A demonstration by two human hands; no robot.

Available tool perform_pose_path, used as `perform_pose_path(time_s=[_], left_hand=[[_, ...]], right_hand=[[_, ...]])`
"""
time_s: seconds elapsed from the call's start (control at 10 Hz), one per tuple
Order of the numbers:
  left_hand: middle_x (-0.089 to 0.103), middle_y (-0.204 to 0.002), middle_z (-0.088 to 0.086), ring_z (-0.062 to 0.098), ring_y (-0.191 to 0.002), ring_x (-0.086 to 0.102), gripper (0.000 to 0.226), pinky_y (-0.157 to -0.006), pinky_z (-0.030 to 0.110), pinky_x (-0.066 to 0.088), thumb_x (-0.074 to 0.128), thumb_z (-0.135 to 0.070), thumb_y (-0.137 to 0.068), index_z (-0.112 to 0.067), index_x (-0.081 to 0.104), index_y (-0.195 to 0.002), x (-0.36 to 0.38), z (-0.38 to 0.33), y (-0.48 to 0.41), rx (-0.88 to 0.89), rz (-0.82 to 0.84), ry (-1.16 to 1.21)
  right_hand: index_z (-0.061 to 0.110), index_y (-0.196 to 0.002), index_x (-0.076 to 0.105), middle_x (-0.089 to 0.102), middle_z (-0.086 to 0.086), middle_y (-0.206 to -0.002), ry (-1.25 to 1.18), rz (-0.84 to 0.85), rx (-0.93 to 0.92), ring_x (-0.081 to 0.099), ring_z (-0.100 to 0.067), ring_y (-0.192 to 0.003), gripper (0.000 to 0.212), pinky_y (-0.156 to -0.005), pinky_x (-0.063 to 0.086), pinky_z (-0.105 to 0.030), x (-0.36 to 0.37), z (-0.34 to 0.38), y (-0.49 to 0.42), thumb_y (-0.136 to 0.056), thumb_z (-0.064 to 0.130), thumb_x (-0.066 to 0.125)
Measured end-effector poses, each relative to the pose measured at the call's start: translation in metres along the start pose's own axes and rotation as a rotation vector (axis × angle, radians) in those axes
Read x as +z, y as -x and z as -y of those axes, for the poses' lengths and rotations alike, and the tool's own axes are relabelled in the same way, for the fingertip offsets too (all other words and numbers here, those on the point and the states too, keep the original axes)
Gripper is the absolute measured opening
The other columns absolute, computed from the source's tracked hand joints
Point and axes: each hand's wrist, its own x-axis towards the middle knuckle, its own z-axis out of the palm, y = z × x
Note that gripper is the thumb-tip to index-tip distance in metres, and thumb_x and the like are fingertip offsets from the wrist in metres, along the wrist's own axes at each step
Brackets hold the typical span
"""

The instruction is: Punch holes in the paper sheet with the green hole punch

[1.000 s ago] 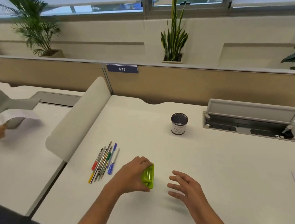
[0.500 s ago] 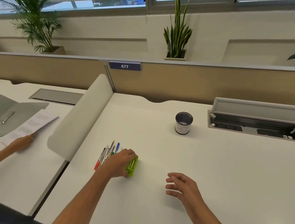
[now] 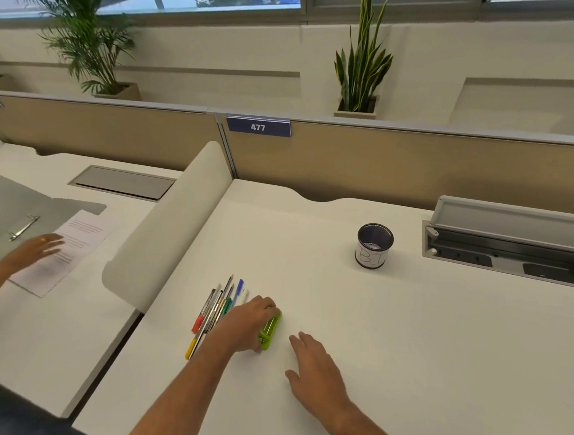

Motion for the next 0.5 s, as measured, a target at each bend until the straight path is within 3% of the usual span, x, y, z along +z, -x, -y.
perform_pose_path(time_s=[0.1,0.3,0.4,0.5], left_hand=[[0.045,-0.164,0.002,0.022,-0.149,0.044,0.096,-0.111,0.039,0.054,0.093,-0.031,-0.082,-0.019,0.042,-0.162,0.0026,0.0011,-0.0037,-0.008,-0.007,0.004],[0.039,-0.170,0.003,0.023,-0.155,0.037,0.103,-0.114,0.041,0.053,0.093,-0.031,-0.082,-0.021,0.035,-0.166,0.0074,0.0029,-0.0097,-0.025,0.001,0.000],[0.022,-0.180,0.001,0.025,-0.163,0.026,0.119,-0.121,0.044,0.047,0.095,-0.035,-0.079,-0.025,0.021,-0.172,0.0095,0.0058,-0.0052,-0.035,-0.011,0.036],[0.017,-0.182,-0.002,0.023,-0.166,0.019,0.116,-0.130,0.044,0.035,0.092,-0.041,-0.082,-0.028,0.020,-0.173,0.0089,0.0034,-0.0039,-0.049,-0.096,0.112]], right_hand=[[0.020,-0.172,0.016,0.013,-0.006,-0.181,0.128,0.015,-0.026,0.013,-0.026,-0.167,0.076,-0.135,0.016,-0.037,0.0052,0.0018,-0.0057,-0.109,0.040,0.055],[0.019,-0.172,0.012,0.007,-0.009,-0.181,0.216,0.016,-0.051,0.008,-0.031,-0.168,0.079,-0.136,0.012,-0.044,0.0109,-0.0024,-0.0071,-0.109,0.043,0.053],[0.018,-0.173,0.006,0.002,-0.009,-0.182,0.212,-0.001,-0.058,0.003,-0.030,-0.168,0.083,-0.137,0.010,-0.042,0.0070,-0.0040,-0.0048,-0.109,0.045,0.052],[0.018,-0.173,-0.002,-0.004,-0.009,-0.182,0.235,-0.020,-0.083,-0.003,-0.028,-0.169,0.084,-0.137,0.005,-0.040,0.0035,-0.0073,-0.0035,-0.110,0.047,0.047]])
